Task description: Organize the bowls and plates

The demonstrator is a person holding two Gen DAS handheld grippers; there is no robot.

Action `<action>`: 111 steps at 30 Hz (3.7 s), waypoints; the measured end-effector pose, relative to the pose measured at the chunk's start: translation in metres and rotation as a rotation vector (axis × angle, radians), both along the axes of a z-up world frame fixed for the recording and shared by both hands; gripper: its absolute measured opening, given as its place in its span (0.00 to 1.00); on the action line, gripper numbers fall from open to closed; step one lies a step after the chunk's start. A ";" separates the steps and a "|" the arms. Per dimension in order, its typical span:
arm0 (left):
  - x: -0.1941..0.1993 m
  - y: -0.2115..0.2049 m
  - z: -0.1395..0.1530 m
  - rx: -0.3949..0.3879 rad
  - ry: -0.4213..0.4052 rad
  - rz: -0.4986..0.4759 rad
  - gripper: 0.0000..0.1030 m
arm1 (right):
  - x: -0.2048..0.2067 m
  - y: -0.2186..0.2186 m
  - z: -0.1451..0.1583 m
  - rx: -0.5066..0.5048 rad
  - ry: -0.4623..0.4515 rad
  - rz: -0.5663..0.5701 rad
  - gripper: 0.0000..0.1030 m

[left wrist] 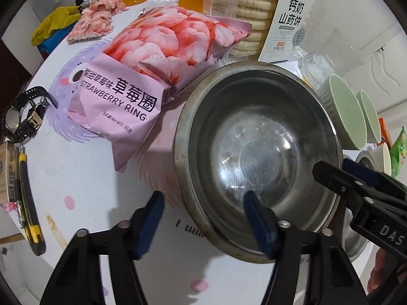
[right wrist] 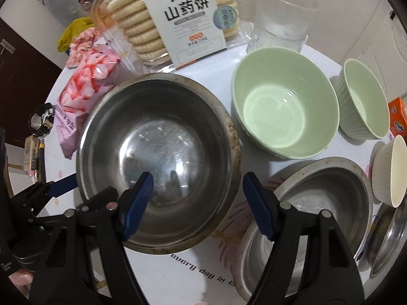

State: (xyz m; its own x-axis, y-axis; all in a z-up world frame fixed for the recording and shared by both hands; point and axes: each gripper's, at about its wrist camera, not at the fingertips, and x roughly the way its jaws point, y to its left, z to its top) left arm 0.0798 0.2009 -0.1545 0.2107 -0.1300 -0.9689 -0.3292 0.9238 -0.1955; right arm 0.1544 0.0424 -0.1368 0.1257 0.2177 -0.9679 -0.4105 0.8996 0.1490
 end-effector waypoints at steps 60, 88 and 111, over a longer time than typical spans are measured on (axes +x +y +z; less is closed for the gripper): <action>-0.079 -0.040 -0.006 0.028 -0.016 -0.240 0.16 | -0.139 -0.069 -0.008 0.034 0.039 -0.169 0.18; -0.066 -0.041 0.062 0.054 -0.178 -0.257 1.00 | -0.145 -0.125 0.053 0.176 -0.072 -0.304 0.99; 0.051 -0.191 0.055 0.005 -0.118 -0.495 1.00 | -0.088 -0.256 0.030 0.116 -0.064 -0.622 1.00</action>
